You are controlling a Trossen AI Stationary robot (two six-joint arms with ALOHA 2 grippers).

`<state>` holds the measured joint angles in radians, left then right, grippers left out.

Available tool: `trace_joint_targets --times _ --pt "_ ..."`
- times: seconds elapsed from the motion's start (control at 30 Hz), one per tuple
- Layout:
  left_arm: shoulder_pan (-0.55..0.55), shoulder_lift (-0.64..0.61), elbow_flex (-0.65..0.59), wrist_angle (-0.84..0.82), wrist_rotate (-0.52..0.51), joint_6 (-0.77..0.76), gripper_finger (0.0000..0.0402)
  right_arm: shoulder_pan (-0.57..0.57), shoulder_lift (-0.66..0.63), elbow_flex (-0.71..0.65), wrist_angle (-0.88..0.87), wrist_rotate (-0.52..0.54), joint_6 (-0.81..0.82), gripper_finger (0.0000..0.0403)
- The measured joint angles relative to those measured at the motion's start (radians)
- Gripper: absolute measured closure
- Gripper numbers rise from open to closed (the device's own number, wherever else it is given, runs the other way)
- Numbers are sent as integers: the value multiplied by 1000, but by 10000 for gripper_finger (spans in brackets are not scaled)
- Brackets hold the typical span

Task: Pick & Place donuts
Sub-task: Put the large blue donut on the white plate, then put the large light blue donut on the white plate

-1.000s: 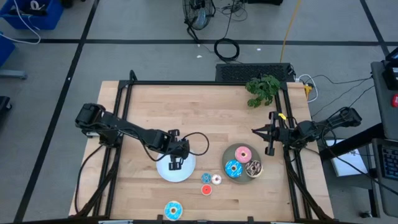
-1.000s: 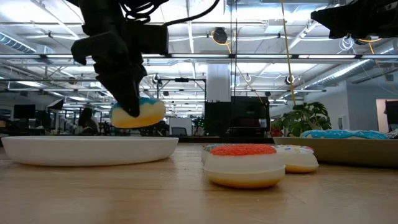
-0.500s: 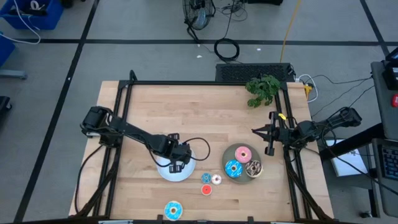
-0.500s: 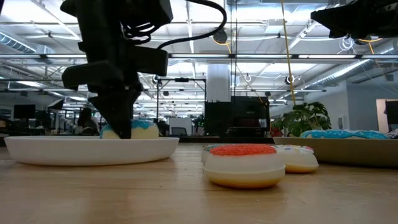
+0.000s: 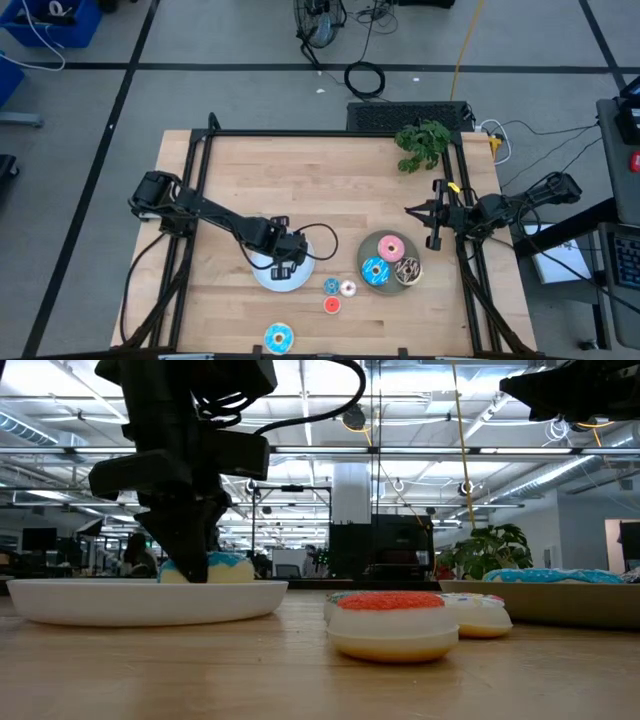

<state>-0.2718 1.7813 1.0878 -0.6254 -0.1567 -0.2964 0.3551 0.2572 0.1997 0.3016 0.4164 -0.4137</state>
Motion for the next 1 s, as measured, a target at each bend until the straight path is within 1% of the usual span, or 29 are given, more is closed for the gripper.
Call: trace_joint_targets --times 0.2,0.4,0.63,0.7,0.83,1.0 --pt "1 0 0 0 -2 -31 272 0 0 0 -1 0 0 403" --pt "3 0 0 -1 0 -30 225 0 0 0 -2 0 0 403" --pt "3 0 3 -10 -1 -28 196 0 0 0 -13 0 -12 403" --pt "3 0 21 -33 0 -23 191 0 0 0 -16 0 -14 403" --pt "3 0 101 -124 -1 -16 183 0 0 0 -15 0 -14 403" --pt "3 0 245 -267 -1 21 183 0 0 0 -16 0 -14 403"
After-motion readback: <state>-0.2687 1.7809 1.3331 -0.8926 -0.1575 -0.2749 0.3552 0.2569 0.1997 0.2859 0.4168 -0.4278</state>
